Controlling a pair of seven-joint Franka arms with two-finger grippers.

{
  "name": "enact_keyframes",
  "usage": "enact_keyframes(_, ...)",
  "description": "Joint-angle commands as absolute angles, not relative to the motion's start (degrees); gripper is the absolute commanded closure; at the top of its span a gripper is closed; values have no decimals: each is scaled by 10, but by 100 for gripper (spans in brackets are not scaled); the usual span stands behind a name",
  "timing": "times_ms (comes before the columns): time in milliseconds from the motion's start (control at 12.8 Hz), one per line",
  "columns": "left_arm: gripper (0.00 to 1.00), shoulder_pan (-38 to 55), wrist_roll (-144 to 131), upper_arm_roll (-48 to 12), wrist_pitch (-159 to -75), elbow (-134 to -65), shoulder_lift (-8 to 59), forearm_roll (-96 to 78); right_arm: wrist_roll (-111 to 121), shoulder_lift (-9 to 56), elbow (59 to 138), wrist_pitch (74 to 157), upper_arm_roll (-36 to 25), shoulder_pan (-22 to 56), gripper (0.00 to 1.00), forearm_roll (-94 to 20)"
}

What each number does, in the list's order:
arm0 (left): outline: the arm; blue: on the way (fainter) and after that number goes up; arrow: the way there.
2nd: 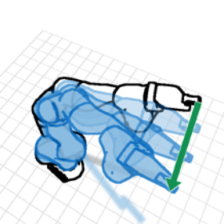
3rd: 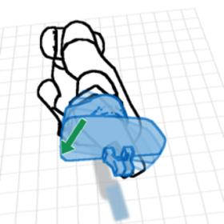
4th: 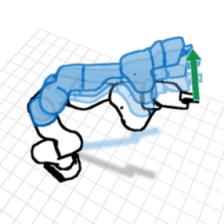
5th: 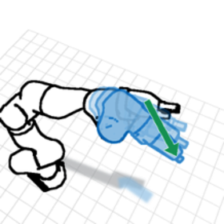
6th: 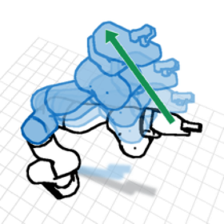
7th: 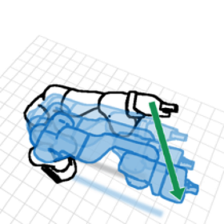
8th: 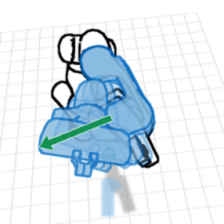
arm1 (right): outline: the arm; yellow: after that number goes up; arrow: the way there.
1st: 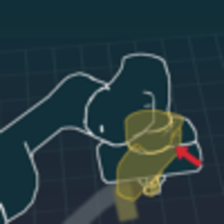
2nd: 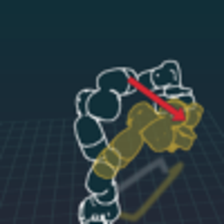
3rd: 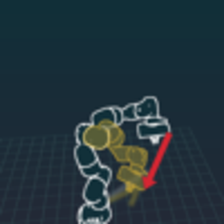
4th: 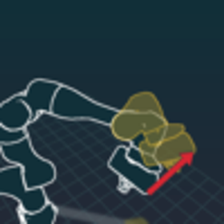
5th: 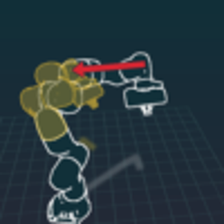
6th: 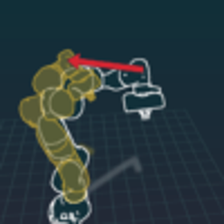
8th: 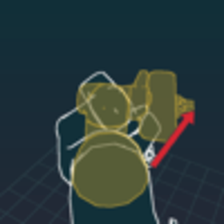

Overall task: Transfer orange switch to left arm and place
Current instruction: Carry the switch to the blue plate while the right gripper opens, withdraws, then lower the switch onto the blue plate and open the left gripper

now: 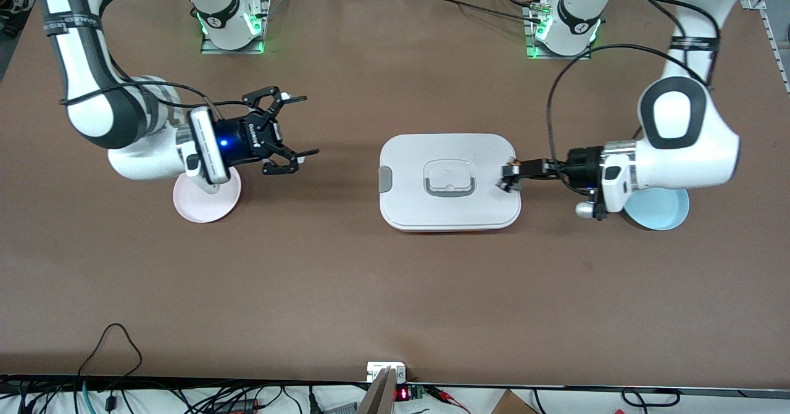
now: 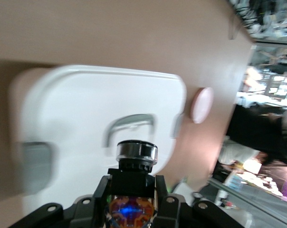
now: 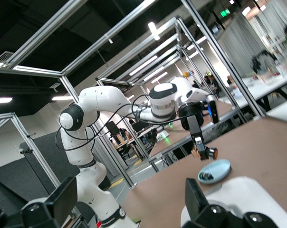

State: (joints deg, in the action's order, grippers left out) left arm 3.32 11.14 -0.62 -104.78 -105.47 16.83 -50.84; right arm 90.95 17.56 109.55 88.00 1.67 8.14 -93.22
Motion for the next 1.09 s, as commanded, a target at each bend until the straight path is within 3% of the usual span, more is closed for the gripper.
enact_keyframes(0, 100, 0, 116, -4, -1038, -1065, 151, -354, 777, 156, 1103, 876, 19, 62, 0, -890)
enact_keyframes(234, 99, -30, 119, 6, -1039, -1067, 163, -195, 591, 156, 1092, 885, 18, 39, 0, -817)
enact_keyframes(469, 99, -30, 112, 37, -1056, -1069, 188, -73, 437, 148, 1065, 896, 14, 19, 0, -670)
enact_keyframes(781, 99, -74, 114, 44, -1172, -1068, 246, 87, 244, 135, 1032, 901, 15, 22, 0, -474)
enact_keyframes(1016, 99, -110, 135, 44, -1245, -1068, 304, 94, 169, 134, 1032, 921, 14, 19, 0, -328)
